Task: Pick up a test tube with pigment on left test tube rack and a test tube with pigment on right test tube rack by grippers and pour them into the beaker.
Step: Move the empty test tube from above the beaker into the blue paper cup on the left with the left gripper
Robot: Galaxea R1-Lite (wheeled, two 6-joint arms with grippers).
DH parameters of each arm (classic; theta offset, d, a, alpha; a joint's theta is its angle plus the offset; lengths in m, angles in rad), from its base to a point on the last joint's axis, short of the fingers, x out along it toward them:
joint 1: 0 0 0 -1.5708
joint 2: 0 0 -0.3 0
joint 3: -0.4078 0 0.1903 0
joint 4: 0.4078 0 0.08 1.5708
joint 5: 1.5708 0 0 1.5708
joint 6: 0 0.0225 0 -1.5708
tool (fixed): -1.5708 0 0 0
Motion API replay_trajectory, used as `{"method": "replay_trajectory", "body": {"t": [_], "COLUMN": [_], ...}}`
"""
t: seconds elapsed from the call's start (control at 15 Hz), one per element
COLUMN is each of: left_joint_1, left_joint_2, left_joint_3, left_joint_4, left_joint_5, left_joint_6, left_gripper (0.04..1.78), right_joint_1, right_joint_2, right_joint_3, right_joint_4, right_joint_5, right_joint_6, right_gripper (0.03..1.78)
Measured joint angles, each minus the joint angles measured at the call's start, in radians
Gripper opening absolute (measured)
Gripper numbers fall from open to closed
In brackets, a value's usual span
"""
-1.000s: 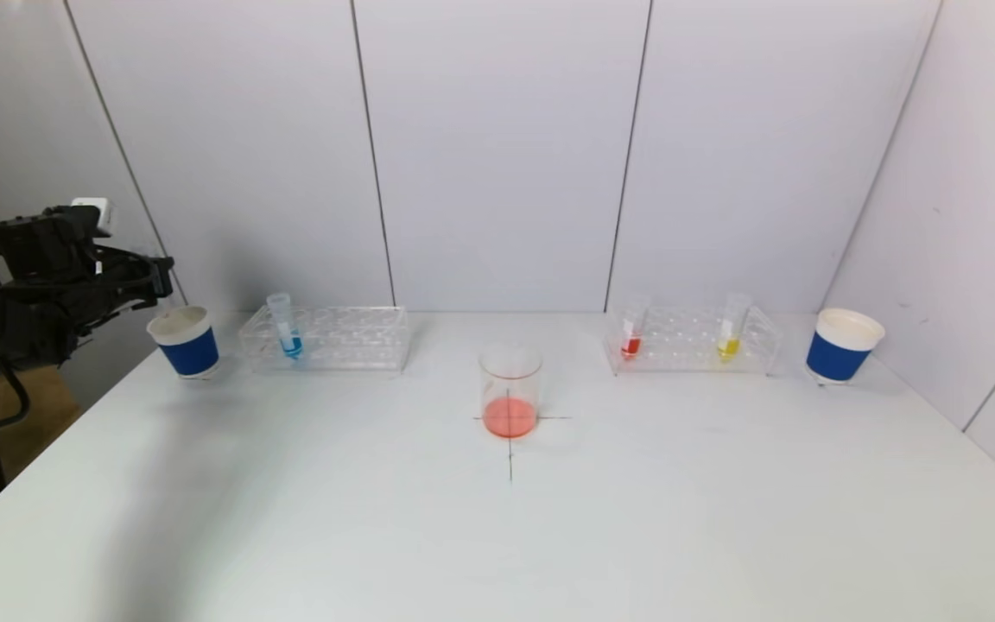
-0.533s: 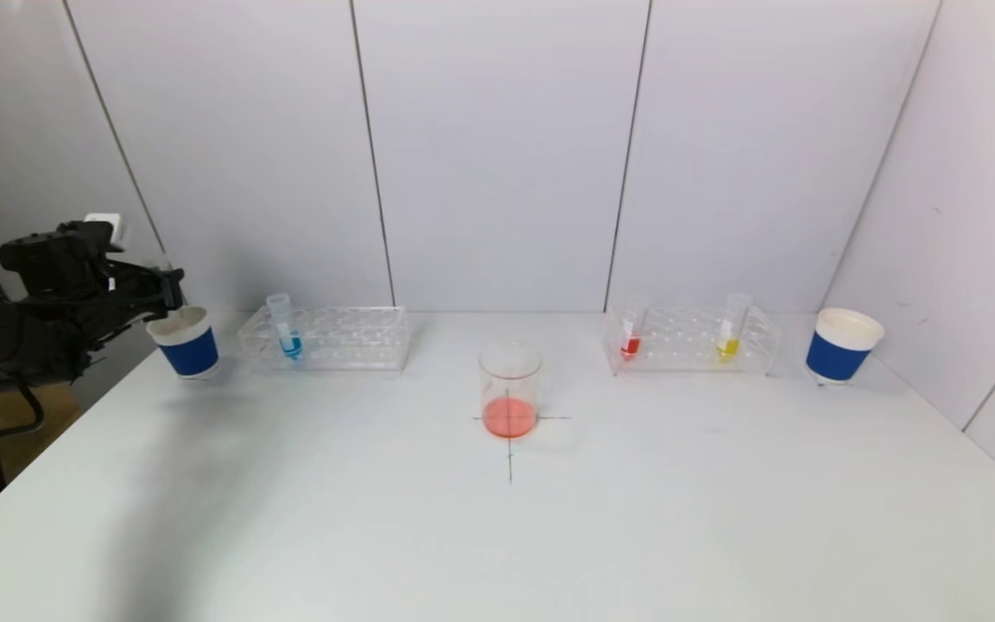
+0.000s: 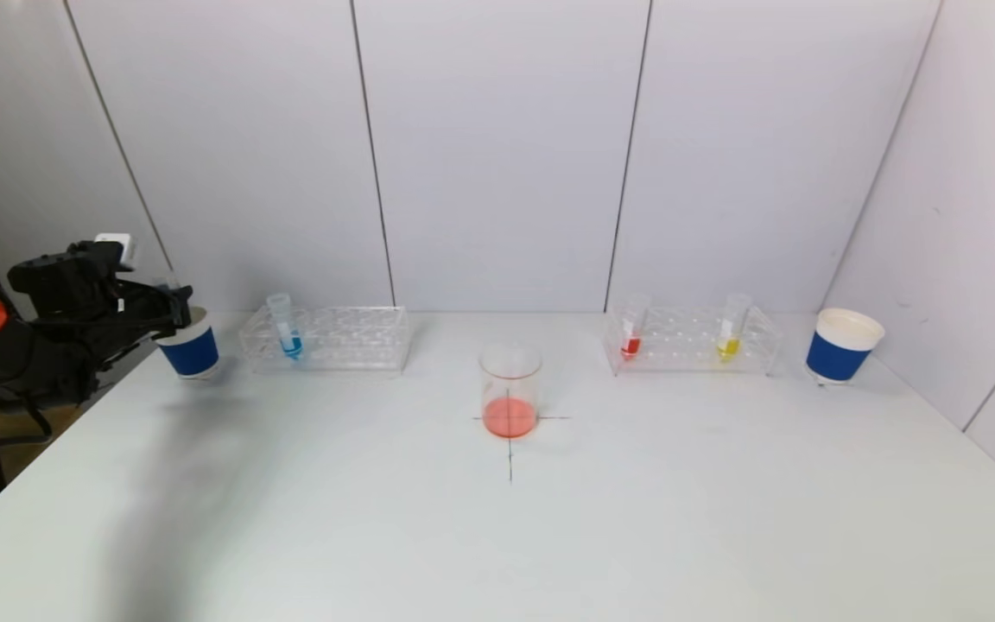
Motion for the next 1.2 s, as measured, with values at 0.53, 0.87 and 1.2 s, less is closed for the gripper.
{"method": "replay_trajectory", "body": {"t": [0.53,0.87,1.2], "left_joint_1": [0.000,0.001,0.001], "left_joint_2": [-0.010,-0.017,-0.019], "left_joint_3": [0.005,0.010,0.014], "left_joint_4": [0.000,-0.001,-0.031], "left_joint_5": [0.000,0.000,-0.001], "left_joint_6": [-0.001,-0.002,-0.004], "left_gripper": [0.47,0.51,1.02], "right_joint_1": [0.000,0.000,0.000], "right_joint_2": [0.000,0.000,0.000], "right_joint_3": [0.000,0.000,0.000], "right_joint_4": [0.000,0.000,0.000], "right_joint_5": [0.000,0.000,0.000], "right_joint_6": [0.000,0.000,-0.001], "right_gripper": [1.76,1.76,1.76]}}
